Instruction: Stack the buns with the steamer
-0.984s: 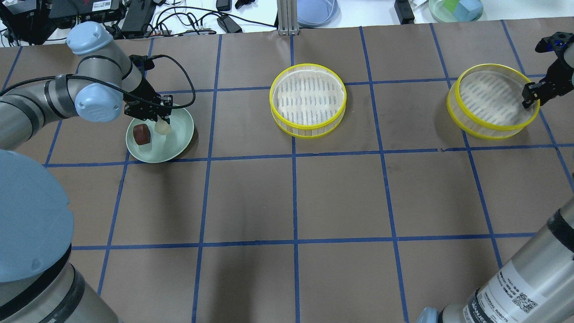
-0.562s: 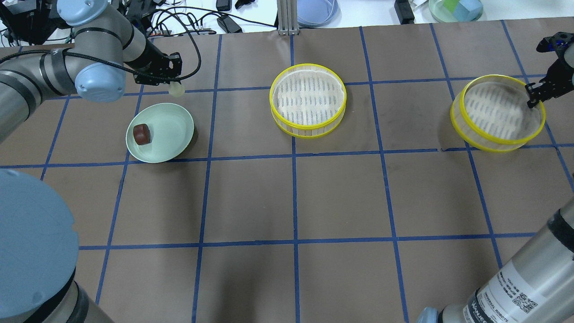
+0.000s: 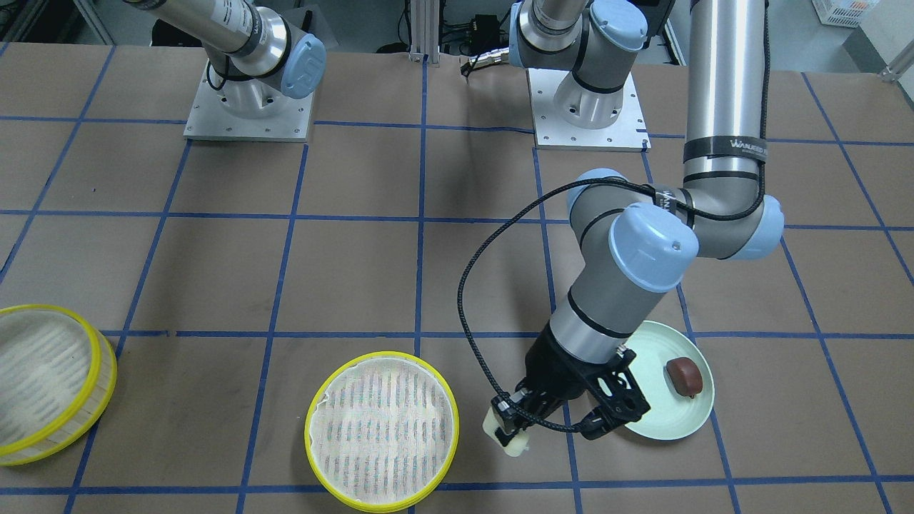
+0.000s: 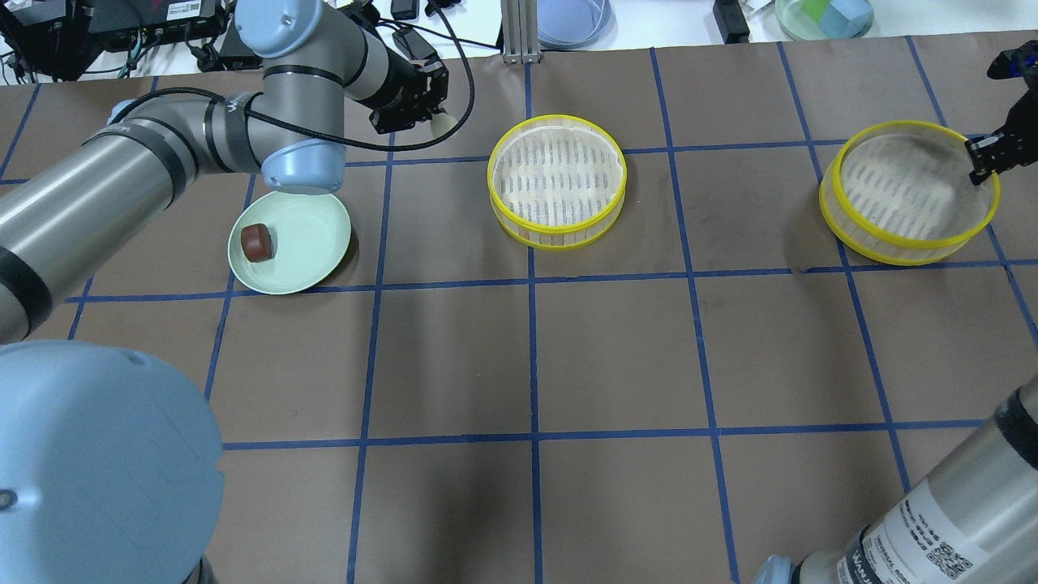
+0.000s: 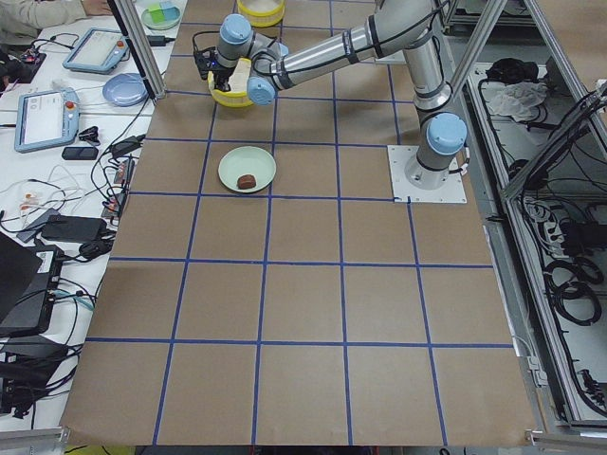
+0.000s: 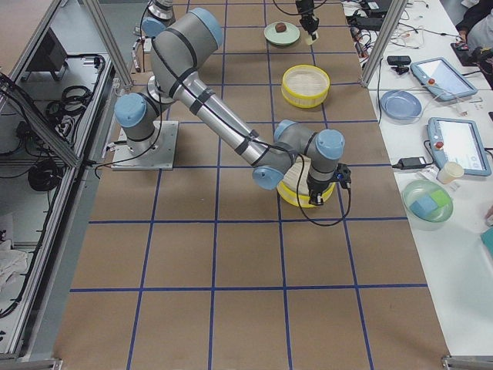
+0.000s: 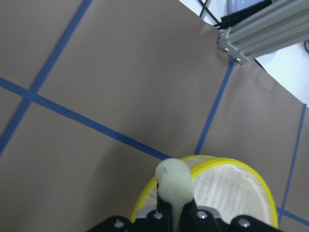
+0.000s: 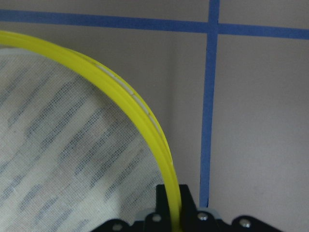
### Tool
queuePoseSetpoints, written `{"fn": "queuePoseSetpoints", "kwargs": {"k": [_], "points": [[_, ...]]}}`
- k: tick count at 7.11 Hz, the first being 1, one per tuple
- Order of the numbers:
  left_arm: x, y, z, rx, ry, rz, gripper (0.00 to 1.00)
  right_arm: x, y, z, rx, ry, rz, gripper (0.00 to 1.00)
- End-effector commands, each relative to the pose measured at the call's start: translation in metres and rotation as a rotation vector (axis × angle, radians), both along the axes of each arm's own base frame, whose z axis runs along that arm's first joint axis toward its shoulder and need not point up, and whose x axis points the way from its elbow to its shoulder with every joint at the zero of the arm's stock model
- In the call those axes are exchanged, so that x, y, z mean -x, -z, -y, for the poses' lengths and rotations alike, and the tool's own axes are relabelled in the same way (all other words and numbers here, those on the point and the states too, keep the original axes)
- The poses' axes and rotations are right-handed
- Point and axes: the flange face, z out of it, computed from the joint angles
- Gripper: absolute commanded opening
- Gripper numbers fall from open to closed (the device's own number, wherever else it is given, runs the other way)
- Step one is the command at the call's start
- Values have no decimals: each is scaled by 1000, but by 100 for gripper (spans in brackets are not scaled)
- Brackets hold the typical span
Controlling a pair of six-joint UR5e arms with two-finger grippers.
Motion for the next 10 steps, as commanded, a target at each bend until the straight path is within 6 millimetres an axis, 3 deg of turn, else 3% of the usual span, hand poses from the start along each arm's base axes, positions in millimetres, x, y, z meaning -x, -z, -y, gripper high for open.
{"fn": "queuePoseSetpoints", "kwargs": {"k": [1,2,3,4,5,7,8,9,10], "points": [[50,25,-9,-44,-5,-91,0,-6,-32,-8,9,31,2,0],[74,48,-17,-79,28,-83,0,-14,-47,-8,28,25,-6,0],[83,60,-19,-94,40,-76,15,-24,-70,-11,59,69,-11,0],[84,67,-19,-102,39,-72,41,-55,-83,-4,70,56,-14,0],[83,69,-18,-104,39,-68,59,-84,-93,2,82,61,-21,0],[81,71,-16,-99,35,-47,85,-152,-108,11,84,50,-13,0],[81,69,-16,-99,32,-46,88,-188,-123,3,50,87,9,0],[81,57,-16,-83,29,-49,93,-214,-125,3,43,76,23,0],[73,35,-15,-63,12,-45,98,-257,-113,1,32,70,30,0]]}}
